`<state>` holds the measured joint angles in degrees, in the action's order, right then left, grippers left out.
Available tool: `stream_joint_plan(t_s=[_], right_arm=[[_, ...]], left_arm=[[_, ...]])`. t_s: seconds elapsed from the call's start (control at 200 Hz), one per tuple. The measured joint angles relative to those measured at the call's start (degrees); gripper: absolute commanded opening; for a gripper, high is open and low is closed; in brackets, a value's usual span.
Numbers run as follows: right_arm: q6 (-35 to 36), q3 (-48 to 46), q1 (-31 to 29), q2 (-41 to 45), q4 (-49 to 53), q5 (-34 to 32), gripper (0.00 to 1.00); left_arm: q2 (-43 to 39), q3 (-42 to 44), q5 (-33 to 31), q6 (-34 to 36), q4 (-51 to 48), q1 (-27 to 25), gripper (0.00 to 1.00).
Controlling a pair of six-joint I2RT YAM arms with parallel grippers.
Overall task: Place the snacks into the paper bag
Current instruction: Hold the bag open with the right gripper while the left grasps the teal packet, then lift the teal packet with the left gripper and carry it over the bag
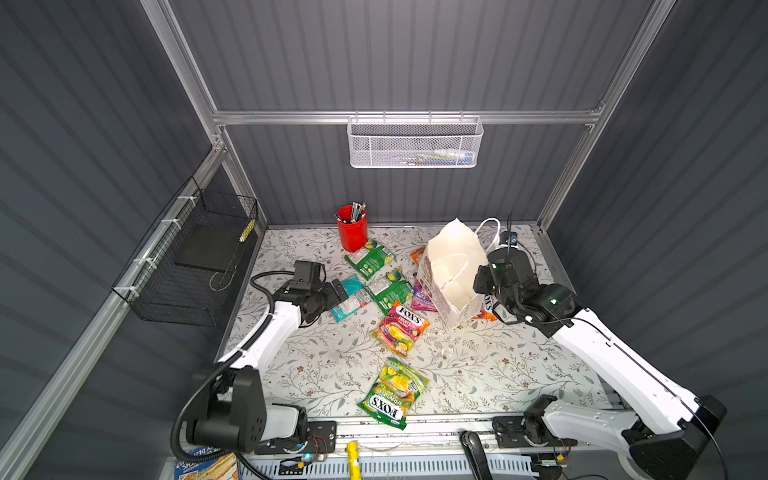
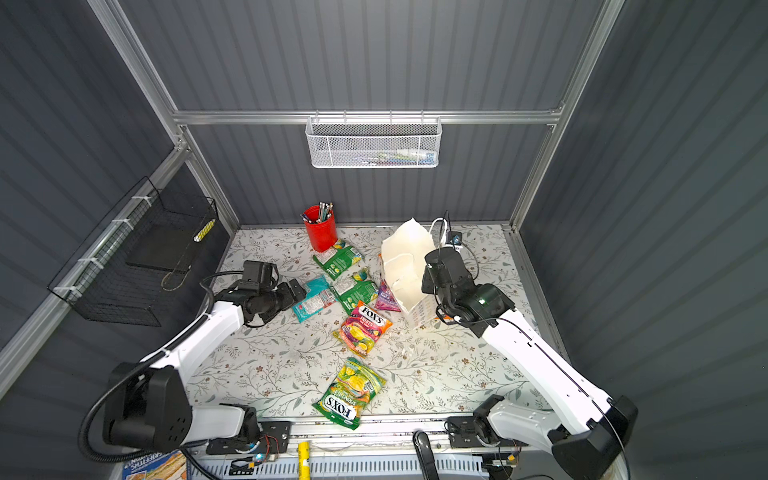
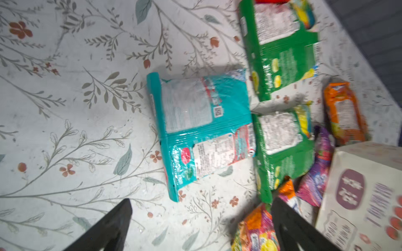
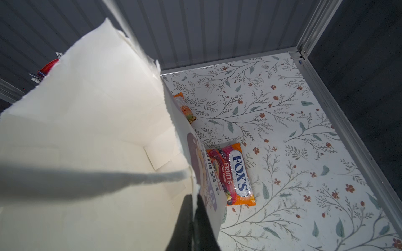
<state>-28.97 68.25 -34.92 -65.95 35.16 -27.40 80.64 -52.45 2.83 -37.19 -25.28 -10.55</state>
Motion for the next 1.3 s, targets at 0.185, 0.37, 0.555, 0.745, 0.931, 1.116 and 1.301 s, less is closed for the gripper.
stream_joint_plan(t_s=[0.185, 0.37, 0.555, 0.745, 0.931, 1.116, 1.301], right_arm=[[0.42, 0.00, 0.00, -0.20, -0.46, 0.04, 0.00], [0.72, 0.00, 0.00, -0.20, -0.46, 0.15, 0.00], [0.90, 0.00, 0.00, -0.20, -0.48, 0.42, 0.00], [0.98, 0.00, 0.00, -0.20, -0.48, 0.52, 0.00], [1.07, 0.00, 0.00, -0.20, -0.37, 0.87, 0.00], [1.36, 0.02, -0.02, -0.20, 0.04, 0.90, 0.00], [1.99, 0.09, -0.09, -0.20, 0.17, 0.87, 0.00]], left_arm=[[11.15, -2.16, -0.52, 0.26, 2.51, 0.00, 1.00], [17.31, -5.35, -0.22, 0.59, 4.85, 0.00, 1.00], [20.57, -8.17, -1.81, 0.55, 5.73, 0.00, 0.92], [21.44, -8.41, -2.45, 0.07, 7.74, 0.00, 0.72], [21.42, -7.65, -1.55, -0.85, 10.34, 0.07, 0.27], [18.05, -5.79, 1.73, -0.66, 12.04, 0.11, 0.00], [9.60, -2.67, 5.27, -0.94, 8.90, 0.09, 0.00]])
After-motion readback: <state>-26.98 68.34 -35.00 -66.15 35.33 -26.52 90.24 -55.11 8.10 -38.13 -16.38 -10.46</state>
